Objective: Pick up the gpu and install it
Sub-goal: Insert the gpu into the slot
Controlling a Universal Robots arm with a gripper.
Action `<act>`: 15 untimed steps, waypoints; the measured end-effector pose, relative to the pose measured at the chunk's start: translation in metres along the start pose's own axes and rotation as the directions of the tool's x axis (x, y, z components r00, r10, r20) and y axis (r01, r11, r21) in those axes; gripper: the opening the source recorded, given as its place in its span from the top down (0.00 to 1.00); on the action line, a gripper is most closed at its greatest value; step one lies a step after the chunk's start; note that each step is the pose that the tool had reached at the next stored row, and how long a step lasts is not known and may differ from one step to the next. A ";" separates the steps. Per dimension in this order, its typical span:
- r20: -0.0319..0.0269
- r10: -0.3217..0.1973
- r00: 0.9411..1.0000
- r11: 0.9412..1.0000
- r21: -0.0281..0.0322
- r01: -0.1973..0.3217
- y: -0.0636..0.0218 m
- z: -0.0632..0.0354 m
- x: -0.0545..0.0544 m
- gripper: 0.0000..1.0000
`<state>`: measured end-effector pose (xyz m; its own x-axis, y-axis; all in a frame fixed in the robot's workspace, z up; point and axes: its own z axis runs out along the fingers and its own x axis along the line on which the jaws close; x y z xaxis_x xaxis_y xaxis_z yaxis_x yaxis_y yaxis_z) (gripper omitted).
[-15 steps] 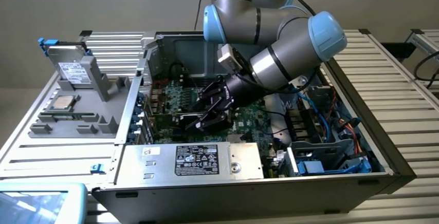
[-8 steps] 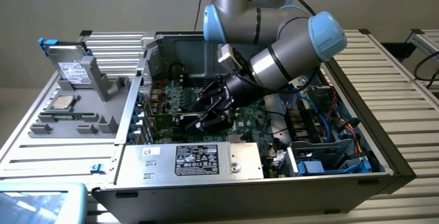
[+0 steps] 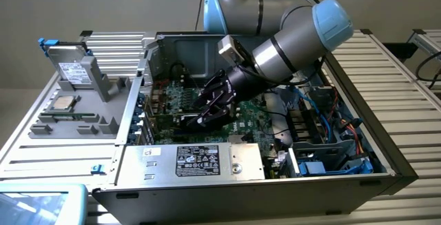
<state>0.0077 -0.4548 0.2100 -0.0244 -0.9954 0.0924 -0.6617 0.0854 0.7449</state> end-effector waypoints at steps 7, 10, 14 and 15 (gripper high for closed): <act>0.002 0.001 1.000 1.000 0.025 -0.001 0.0128 -0.0114 0.002 0.36; 0.003 0.001 1.000 1.000 0.031 -0.001 0.0197 -0.0175 0.002 0.36; 0.003 0.002 1.000 0.999 0.037 -0.002 0.0289 -0.0257 0.004 0.36; 0.003 0.002 1.000 0.999 0.039 -0.002 0.0310 -0.0275 0.004 0.36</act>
<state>0.0077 -0.4548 0.2516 -0.0280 -0.9954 0.0913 -0.6904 0.0853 0.7184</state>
